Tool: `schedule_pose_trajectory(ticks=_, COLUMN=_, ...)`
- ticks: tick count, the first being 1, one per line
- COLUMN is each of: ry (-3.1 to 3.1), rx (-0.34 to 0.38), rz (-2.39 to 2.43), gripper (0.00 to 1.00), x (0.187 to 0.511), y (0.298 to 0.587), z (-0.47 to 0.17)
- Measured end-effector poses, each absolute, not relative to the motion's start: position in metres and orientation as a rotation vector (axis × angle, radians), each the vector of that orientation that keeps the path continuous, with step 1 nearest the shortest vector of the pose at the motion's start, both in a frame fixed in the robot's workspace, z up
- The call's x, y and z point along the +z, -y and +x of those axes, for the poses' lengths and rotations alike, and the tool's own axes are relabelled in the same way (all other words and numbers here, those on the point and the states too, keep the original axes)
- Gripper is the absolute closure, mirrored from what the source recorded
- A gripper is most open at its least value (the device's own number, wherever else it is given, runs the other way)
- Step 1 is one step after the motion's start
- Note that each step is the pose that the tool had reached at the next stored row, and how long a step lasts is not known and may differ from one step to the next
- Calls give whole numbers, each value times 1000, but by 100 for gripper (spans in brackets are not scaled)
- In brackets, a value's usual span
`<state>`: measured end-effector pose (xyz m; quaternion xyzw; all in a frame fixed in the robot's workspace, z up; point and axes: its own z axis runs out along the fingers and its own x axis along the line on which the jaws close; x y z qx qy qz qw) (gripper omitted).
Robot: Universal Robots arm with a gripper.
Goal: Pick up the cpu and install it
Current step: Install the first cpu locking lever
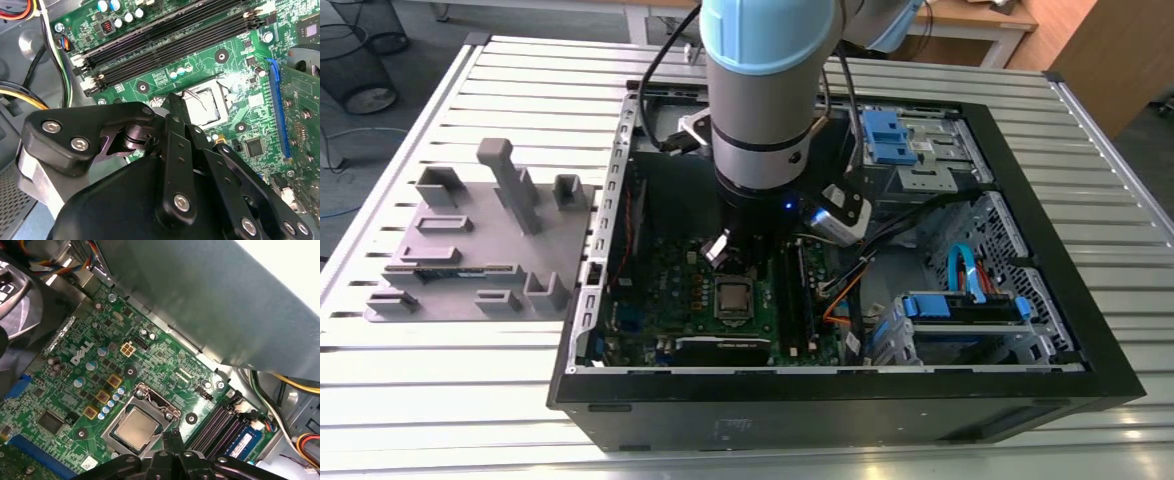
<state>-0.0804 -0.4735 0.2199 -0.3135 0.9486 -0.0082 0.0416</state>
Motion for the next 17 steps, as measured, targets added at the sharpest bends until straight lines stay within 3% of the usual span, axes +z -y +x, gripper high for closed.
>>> schedule_pose_trajectory(ticks=17, ry=-2913, rx=-27, rz=-932, gripper=89, x=210, y=481, z=-80)
